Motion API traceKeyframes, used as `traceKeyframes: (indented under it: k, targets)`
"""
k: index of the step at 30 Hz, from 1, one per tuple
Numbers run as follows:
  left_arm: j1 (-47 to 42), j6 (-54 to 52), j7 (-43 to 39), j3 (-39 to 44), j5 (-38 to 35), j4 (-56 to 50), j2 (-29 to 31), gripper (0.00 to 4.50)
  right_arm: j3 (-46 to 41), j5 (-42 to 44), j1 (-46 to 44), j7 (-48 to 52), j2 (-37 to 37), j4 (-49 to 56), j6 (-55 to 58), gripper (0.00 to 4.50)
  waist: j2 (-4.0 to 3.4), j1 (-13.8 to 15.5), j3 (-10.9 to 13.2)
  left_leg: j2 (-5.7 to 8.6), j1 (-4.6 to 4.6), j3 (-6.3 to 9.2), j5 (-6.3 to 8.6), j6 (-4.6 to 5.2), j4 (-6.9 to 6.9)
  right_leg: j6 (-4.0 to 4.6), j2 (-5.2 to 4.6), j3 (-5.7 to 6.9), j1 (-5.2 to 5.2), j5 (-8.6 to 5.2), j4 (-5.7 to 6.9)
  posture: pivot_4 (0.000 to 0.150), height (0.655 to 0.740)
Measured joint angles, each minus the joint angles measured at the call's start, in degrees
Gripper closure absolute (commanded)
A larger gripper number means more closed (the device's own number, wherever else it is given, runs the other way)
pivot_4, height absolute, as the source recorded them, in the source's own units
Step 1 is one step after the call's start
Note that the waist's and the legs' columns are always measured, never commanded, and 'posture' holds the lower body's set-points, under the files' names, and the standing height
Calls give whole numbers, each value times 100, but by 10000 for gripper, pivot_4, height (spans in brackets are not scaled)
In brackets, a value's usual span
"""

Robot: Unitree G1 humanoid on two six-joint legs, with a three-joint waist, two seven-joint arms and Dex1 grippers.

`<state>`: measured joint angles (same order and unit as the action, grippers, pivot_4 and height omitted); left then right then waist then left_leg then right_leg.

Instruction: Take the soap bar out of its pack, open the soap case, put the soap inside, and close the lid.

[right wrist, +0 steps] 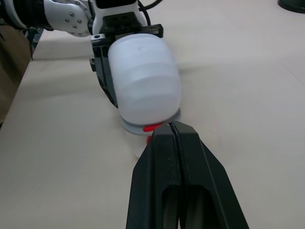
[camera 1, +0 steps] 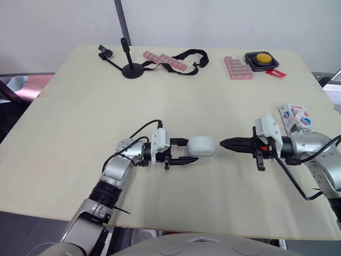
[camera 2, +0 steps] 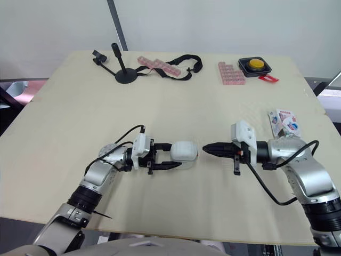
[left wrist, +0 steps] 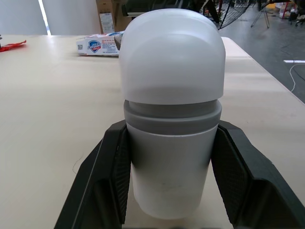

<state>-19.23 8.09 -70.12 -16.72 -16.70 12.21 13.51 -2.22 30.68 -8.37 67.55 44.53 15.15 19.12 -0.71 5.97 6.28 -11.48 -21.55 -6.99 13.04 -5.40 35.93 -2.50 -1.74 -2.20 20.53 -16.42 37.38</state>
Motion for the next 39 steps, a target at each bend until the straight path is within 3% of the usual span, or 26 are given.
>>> traceKeyframes:
  k: [4, 10, 39]
  targets:
    - [-5, 6, -2, 0, 2, 1, 9, 25857, -234, 229, -285, -46, -120, -22, 19, 44905, 0, -16, 0, 0, 1, 0, 0, 0, 0, 0, 1, 0, 0, 0, 2, 1500, 7395]
    - [-9, 7, -5, -6, 4, 2, 1, 25857, 25, 585, -360, -431, -606, 774, 386, 44905, 0, -8, 0, 0, 6, 2, 0, 0, -1, 0, 0, 4, 0, 0, -1, 1500, 7395]
    - [19, -5, 49, 7, 9, 2, 1, 25857, 840, -34, -515, -696, -560, 903, 431, 44905, 2, -48, -2, 1, 9, 2, 0, -2, -3, -1, -3, 4, -14, 0, -3, 1500, 7395]
